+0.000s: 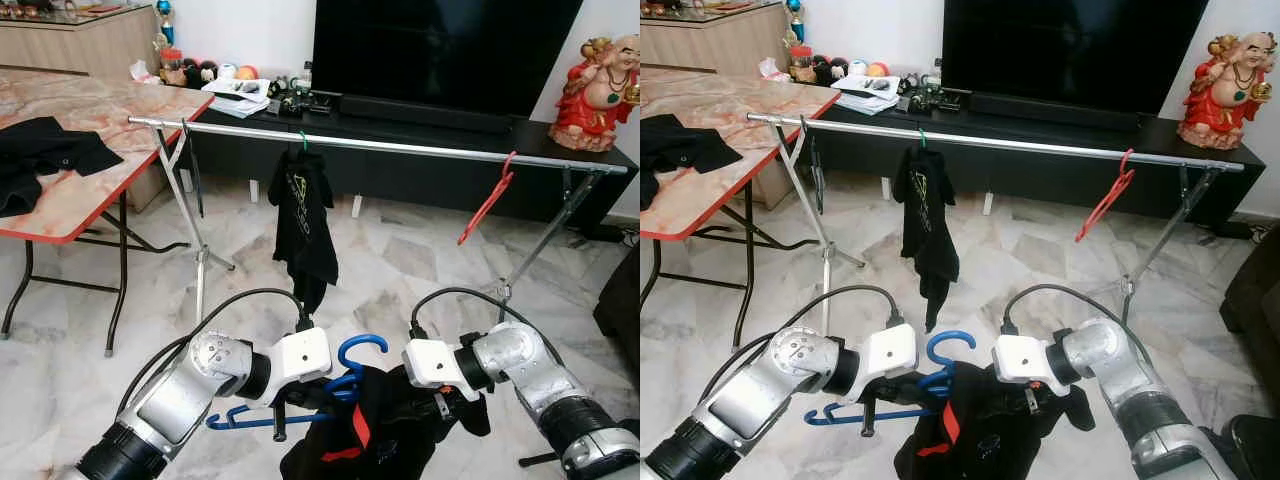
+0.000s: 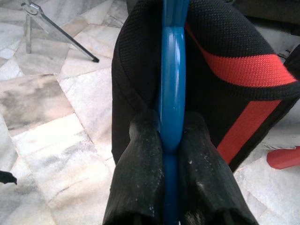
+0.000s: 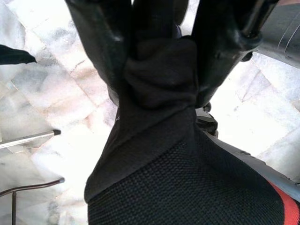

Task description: Hang hanger

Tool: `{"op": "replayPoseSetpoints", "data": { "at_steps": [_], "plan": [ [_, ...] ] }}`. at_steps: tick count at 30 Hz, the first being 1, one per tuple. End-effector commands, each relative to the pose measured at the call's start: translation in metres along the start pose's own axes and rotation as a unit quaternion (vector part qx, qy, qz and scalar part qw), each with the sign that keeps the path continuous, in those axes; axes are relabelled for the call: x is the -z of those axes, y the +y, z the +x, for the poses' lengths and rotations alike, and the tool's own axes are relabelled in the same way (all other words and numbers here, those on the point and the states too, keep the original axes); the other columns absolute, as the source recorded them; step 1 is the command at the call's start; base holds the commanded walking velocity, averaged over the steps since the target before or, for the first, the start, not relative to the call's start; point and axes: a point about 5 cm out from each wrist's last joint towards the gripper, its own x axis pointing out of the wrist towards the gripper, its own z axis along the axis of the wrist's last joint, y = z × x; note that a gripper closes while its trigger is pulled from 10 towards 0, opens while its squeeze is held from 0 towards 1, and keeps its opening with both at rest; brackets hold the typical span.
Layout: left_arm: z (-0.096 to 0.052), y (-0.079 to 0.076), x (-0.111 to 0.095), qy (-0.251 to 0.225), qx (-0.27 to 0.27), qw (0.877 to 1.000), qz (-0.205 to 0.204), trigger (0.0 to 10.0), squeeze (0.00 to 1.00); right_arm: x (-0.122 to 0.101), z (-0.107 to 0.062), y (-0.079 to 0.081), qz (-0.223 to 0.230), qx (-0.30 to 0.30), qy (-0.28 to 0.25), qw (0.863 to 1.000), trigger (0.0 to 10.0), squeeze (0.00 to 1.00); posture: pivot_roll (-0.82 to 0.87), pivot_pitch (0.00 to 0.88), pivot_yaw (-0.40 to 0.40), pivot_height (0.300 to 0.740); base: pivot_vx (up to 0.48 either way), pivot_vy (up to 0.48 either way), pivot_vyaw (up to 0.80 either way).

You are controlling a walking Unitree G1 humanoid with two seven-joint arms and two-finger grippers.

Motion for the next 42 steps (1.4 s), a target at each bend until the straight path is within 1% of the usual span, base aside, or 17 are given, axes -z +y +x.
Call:
{"op": "replayPoseSetpoints", "data": {
  "at_steps": [1,7,10,25,29,33,34,35,36,37,38,42],
  "plan": [
    [0.0,0.002,-0.02,-0.023,0.0,0.999,0.04,10.0,0.0,-0.003,0.001,-0.003,-0.005,-0.005,0.003,1.0,0.0,0.0,0.14,0.0,-0.09,0.74,0.0,0.0,0.0],
    [0.001,0.005,-0.021,-0.02,-0.005,0.999,0.049,10.0,0.0,-0.003,0.003,-0.001,-0.003,-0.009,-0.001,1.0,0.0,0.0,0.14,0.0,-0.09,0.74,0.0,0.0,0.0],
    [0.001,0.009,-0.022,-0.015,-0.018,0.998,0.057,10.0,0.0,-0.003,0.005,-0.001,0.0,-0.011,-0.006,1.0,0.0,0.0,0.14,0.0,-0.09,0.74,0.0,0.0,0.0],
    [-0.002,0.011,-0.022,-0.007,-0.014,0.998,0.065,10.0,0.0,-0.001,0.006,0.001,0.002,-0.015,-0.001,1.0,0.0,0.0,0.14,0.0,-0.093,0.74,0.0,0.0,0.0],
    [-0.002,0.013,-0.02,-0.002,-0.021,0.997,0.068,10.0,0.0,0.001,0.006,0.001,0.006,-0.012,0.004,1.0,0.0,0.0,0.14,0.0,-0.093,0.74,0.0,0.0,0.0],
    [-0.002,0.013,-0.021,-0.005,-0.018,0.998,0.064,10.0,0.0,0.003,0.007,0.003,0.01,-0.015,0.006,1.0,0.0,0.0,0.14,0.0,-0.093,0.74,0.0,0.0,0.0],
    [-0.002,0.012,-0.021,-0.006,-0.014,0.998,0.061,10.0,0.18,0.003,0.007,0.003,0.01,-0.016,0.006,1.0,0.0,0.0,0.14,0.0,-0.093,0.74,0.0,0.0,0.0],
    [-0.002,0.012,-0.021,-0.006,-0.009,0.998,0.059,10.0,0.44,0.004,0.007,0.004,0.011,-0.015,0.007,1.0,0.0,0.0,0.14,0.0,-0.093,0.74,0.0,0.0,0.0],
    [-0.003,0.01,-0.021,-0.005,0.0,0.998,0.058,10.0,0.55,0.004,0.007,0.004,0.012,-0.015,0.01,1.0,0.0,0.0,0.14,0.0,-0.093,0.74,0.0,0.0,0.0],
    [-0.003,0.01,-0.021,-0.005,0.0,0.998,0.058,10.0,0.55,0.004,0.007,0.004,0.012,-0.015,0.01,1.0,0.0,0.0,0.14,0.0,-0.093,0.74,0.0,0.0,0.0],
    [-0.003,0.01,-0.02,-0.004,0.004,0.998,0.058,10.0,1.0,0.005,0.007,0.004,0.013,-0.013,0.012,1.0,0.0,0.0,0.14,0.0,-0.092,0.74,0.0,0.0,0.0],
    [-0.007,0.009,-0.019,-0.001,0.01,0.998,0.057,10.0,1.0,0.009,0.008,0.005,0.022,-0.009,0.02,1.0,0.0,0.0,0.15,0.0,-0.09,0.74,0.0,0.0,0.0]
  ]
}}
